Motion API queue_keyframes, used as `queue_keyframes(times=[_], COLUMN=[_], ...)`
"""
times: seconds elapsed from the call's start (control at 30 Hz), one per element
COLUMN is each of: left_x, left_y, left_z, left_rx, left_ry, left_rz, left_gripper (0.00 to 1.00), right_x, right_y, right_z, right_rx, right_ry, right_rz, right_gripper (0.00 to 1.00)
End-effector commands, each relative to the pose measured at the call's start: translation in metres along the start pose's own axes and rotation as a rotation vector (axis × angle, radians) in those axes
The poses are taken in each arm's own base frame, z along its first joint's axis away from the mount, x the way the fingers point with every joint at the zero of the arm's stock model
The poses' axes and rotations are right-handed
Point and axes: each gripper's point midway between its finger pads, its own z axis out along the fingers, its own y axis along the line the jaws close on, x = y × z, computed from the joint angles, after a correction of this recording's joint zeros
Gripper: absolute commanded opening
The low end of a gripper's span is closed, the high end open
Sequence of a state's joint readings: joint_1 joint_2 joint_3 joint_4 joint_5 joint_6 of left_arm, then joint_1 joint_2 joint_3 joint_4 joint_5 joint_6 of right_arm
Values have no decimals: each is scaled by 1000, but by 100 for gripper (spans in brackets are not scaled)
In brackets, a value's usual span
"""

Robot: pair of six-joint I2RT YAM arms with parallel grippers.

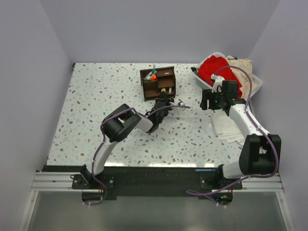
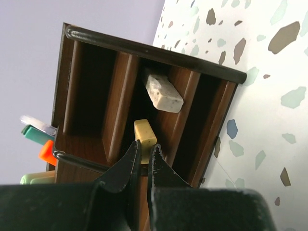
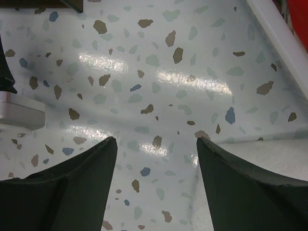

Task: Sort the stationery into containers
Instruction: Place the stationery in the storage box.

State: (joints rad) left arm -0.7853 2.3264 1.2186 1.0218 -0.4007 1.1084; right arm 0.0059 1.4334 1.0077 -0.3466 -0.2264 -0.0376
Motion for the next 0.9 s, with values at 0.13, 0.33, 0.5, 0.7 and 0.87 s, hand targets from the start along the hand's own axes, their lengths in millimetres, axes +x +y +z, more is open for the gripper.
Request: queue_keyframes(times=[0.13,0.33,0.5,0.7,0.87], left_x=[-4,0,-1,2,7], left_y=[11,12,12,15,20], left_z=[10,19,21,14,-1], left_rx=[-42,-54,-49,-51,-74], left_ry=[-20,2,5,17,40], left_rz=[-73,-87,-85,-70,-54], left_gripper=[0,8,48,70,70], right_x=[-6,-8,-5,-4,-4], right_y=[-2,-2,-1,0,2], right_z=[2,3,2,0,-3], right_rx=[4,2,4,0,-7], right_ry=[-20,-24,-19,-19,-21], right_rz=[6,8,9,18,19], right_gripper=[71,71,71,71,71])
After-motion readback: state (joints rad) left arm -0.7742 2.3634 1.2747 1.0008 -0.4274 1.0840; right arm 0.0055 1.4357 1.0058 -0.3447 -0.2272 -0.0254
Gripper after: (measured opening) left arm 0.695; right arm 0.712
